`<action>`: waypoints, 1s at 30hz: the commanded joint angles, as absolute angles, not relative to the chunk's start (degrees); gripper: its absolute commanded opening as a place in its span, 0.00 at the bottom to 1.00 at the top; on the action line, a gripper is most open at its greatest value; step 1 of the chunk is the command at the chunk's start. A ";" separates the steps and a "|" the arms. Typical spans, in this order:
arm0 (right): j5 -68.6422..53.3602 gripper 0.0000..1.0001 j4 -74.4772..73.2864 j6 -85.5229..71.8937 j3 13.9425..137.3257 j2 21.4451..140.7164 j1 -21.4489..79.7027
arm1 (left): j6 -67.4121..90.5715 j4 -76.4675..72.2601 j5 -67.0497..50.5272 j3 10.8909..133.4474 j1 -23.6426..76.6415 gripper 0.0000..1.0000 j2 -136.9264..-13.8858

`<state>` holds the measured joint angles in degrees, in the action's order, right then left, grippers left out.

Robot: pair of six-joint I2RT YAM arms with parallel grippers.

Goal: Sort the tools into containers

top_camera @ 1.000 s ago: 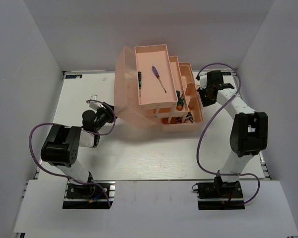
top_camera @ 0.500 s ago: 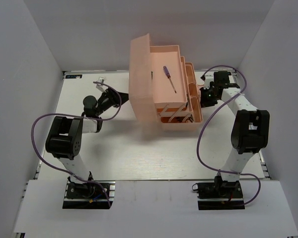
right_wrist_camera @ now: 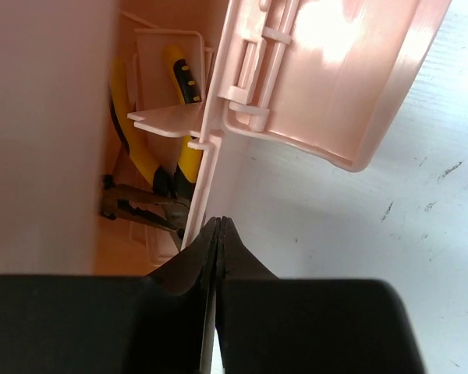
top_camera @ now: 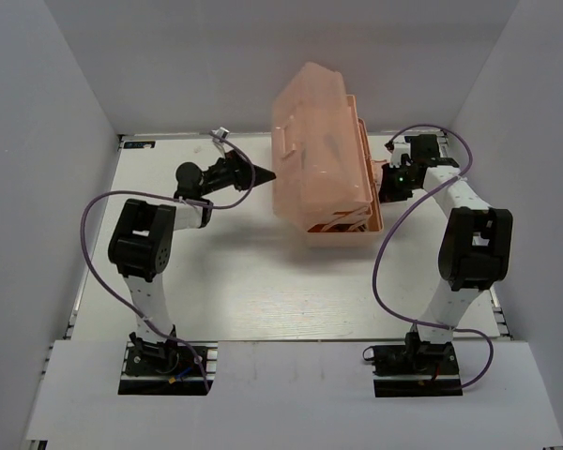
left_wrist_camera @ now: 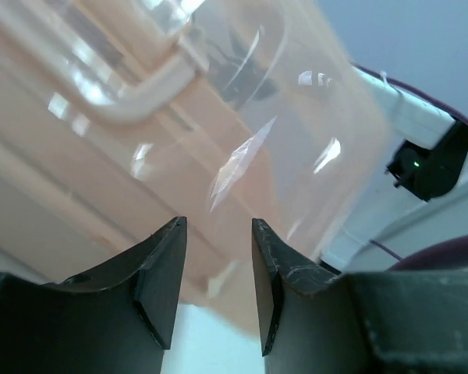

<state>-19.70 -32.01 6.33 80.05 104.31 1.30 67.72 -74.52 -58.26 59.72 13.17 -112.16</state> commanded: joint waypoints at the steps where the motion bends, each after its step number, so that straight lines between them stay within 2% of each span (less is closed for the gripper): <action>1: -25.13 0.00 -30.68 5.01 80.33 103.18 1.23 | 72.58 -79.09 -65.38 62.31 16.35 0.50 -113.38; 9: -24.00 0.00 -30.85 5.27 80.24 103.36 0.62 | 74.36 -85.43 -63.99 59.60 16.96 0.50 -107.95; 11: -22.33 0.00 -30.94 5.71 79.98 102.75 0.62 | 72.43 -82.37 -63.46 57.22 16.17 0.51 -106.00; 13: -21.36 0.00 -30.76 6.15 79.45 102.13 -1.21 | 66.06 -76.68 -62.93 55.90 15.64 0.57 -102.06; 14: -20.23 0.00 -30.85 6.24 79.37 101.61 -1.40 | 62.00 -71.59 -62.93 55.38 15.64 0.59 -100.30; 15: -19.17 0.00 -30.85 6.24 79.10 101.25 -1.49 | 56.92 -56.93 -60.75 55.37 15.64 0.62 -98.28; 16: -18.46 0.00 -30.85 6.59 78.75 100.81 -1.84 | 44.08 -47.29 -58.73 55.98 15.64 0.70 -93.74; 17: -17.41 0.00 -30.85 6.77 78.66 100.20 -1.85 | 36.55 -36.06 -55.67 57.55 15.64 0.73 -91.60; 18: -16.10 0.01 -30.76 7.38 78.58 99.85 -2.19 | 29.43 -14.28 -46.93 59.74 16.43 0.76 -89.93; 19: -14.34 0.08 -31.02 7.73 78.05 99.06 -2.28 | 23.79 -6.15 -42.50 63.85 17.13 0.80 -88.69; 21: -11.71 0.15 -31.20 8.52 77.44 97.48 -2.90 | 17.85 5.13 -37.72 65.82 17.14 0.83 -87.19; 22: -11.08 0.25 -31.38 8.87 77.34 96.25 -3.07 | 17.84 7.27 -37.71 65.83 15.57 1.00 -86.40; 25: -10.20 0.42 -31.38 10.19 75.50 91.35 -3.95 | 11.62 17.71 -29.82 68.11 15.56 1.00 -83.94; 26: -10.11 0.53 -31.03 10.63 73.76 90.45 -4.13 | 10.91 18.54 -27.62 67.51 15.56 1.00 -82.98; 27: -9.50 0.76 -31.03 10.63 73.22 89.40 -4.22 | 10.90 18.54 -27.60 66.54 15.56 1.00 -81.92; 28: -9.49 0.81 -31.46 10.98 72.69 86.34 -4.22 | 10.90 18.02 -26.90 64.01 15.56 1.00 -79.56; 29: -9.84 0.90 -31.55 11.25 70.77 85.35 -4.31 | 10.20 17.50 -25.07 62.85 15.56 1.00 -78.50; 30: -10.02 0.90 -31.81 11.42 70.23 83.95 -4.22 | 9.67 17.49 -24.18 61.71 15.56 1.00 -77.44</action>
<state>-10.76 -31.57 9.82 72.07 88.16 -4.12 15.75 8.75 -31.00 64.36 15.62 -82.08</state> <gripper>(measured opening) 0.887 0.997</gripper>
